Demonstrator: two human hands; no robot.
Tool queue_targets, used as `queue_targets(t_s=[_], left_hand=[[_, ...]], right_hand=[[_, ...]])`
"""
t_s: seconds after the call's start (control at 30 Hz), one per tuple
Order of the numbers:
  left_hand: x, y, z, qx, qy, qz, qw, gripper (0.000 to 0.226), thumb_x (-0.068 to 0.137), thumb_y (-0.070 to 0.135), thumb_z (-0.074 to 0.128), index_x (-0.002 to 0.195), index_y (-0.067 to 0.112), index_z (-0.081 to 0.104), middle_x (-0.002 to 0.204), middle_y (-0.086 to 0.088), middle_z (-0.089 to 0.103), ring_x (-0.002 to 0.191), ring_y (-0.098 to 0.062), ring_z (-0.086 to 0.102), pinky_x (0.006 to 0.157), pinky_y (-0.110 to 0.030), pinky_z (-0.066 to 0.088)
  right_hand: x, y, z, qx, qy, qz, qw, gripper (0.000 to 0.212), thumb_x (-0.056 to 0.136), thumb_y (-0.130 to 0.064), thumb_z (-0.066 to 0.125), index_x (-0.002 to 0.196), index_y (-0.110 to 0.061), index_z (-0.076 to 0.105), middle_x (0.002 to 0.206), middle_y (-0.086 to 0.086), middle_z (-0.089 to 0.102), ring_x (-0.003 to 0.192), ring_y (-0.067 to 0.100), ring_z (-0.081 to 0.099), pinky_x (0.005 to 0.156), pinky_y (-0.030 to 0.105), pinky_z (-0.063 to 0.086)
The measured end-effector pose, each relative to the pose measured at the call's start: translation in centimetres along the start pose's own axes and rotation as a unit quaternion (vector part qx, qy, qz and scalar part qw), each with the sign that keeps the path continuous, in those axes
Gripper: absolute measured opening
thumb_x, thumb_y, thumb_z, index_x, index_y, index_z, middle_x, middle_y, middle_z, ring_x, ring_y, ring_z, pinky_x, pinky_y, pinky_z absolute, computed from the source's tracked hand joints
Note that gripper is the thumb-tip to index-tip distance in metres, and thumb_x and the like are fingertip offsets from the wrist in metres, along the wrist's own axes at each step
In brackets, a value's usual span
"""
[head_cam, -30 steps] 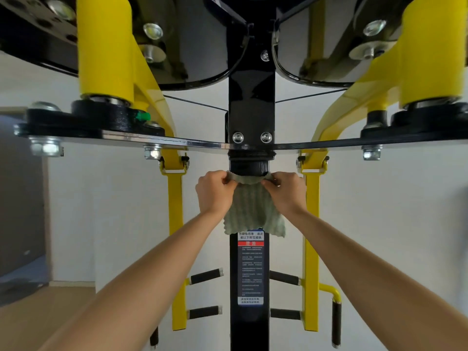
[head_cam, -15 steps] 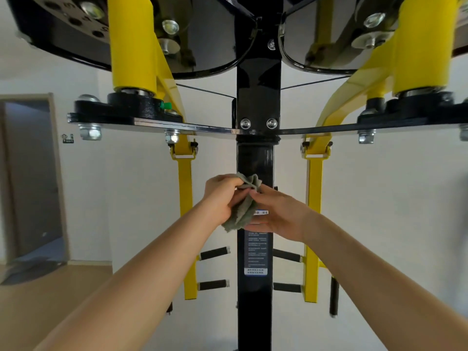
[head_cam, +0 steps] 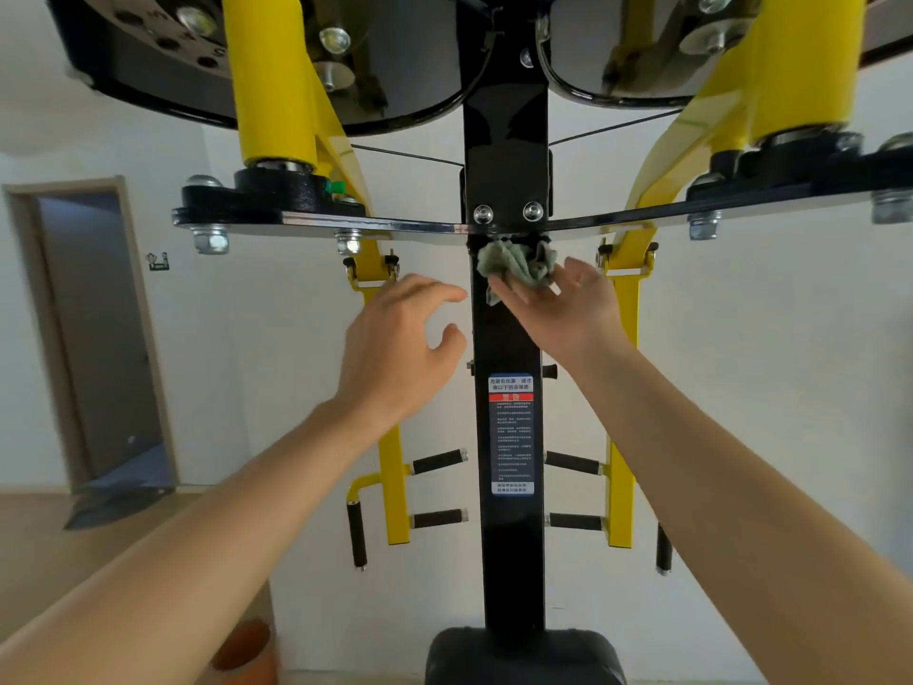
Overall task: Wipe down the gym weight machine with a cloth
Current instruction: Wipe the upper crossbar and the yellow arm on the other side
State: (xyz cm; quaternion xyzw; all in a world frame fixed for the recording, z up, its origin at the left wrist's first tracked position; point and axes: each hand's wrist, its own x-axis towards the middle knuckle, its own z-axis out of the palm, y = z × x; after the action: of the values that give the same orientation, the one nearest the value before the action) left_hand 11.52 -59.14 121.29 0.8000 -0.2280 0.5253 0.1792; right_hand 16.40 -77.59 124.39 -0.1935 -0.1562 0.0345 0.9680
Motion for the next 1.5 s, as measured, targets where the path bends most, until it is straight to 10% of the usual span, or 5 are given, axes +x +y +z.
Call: queue_targets(t_s=[0.17,0.43,0.73,1.07,1.5], left_hand=[[1.0,0.1,-5.0,0.228,0.107,0.166,0.953,0.034,0.086,0.025,0.061,0.116,0.014,0.072,0.124,-0.006,0.067,0.115,-0.03,0.057,0.09,-0.042,0.047],[0.8,-1.9,-10.5,0.425,0.081,0.145,0.89,0.054,0.091,0.036,0.052,0.141,0.016,0.054,0.149,-0.007,0.051,0.136,-0.031,0.044,0.104,-0.049,0.033],[0.9,-2.6,-11.3,0.43,0.077,0.17,0.883,0.055,0.089,0.026,0.056,0.142,0.011,0.052,0.147,-0.009,0.052,0.134,-0.033,0.044,0.102,-0.049,0.036],[0.3,-2.2,-11.2,0.423,0.066,0.141,0.893,0.059,0.087,0.022,0.053,0.143,0.004,0.049,0.151,-0.01,0.048,0.137,-0.034,0.041,0.109,-0.051,0.034],[0.4,-2.1,-8.9,0.384,0.118,0.099,0.91,0.06,0.087,0.031,0.056,0.139,0.002,0.048,0.145,-0.015,0.051,0.134,-0.034,0.036,0.117,-0.053,0.027]], right_hand=[[1.5,2.8,1.9,0.102,-0.093,0.059,0.989,0.057,0.105,-0.048,0.03,0.146,-0.011,0.044,0.149,0.023,0.046,0.138,0.048,0.04,0.11,0.071,0.029],[-0.8,5.9,3.7,0.084,-0.122,0.106,0.983,0.062,0.105,-0.053,0.028,0.146,-0.01,0.045,0.142,0.025,0.053,0.132,0.048,0.049,0.11,0.065,0.035],[-1.1,3.2,3.6,0.078,-0.086,0.036,0.993,0.063,0.103,-0.054,0.026,0.152,-0.015,0.039,0.15,0.02,0.045,0.142,0.044,0.037,0.116,0.062,0.028],[-2.1,9.2,6.0,0.07,-0.142,0.156,0.975,0.07,0.101,-0.062,0.02,0.15,-0.016,0.04,0.15,0.019,0.047,0.139,0.043,0.042,0.111,0.066,0.03],[0.1,2.1,2.3,0.123,-0.045,0.025,0.991,0.067,0.104,-0.056,0.018,0.155,-0.015,0.032,0.158,0.019,0.035,0.148,0.044,0.026,0.121,0.058,0.017]])
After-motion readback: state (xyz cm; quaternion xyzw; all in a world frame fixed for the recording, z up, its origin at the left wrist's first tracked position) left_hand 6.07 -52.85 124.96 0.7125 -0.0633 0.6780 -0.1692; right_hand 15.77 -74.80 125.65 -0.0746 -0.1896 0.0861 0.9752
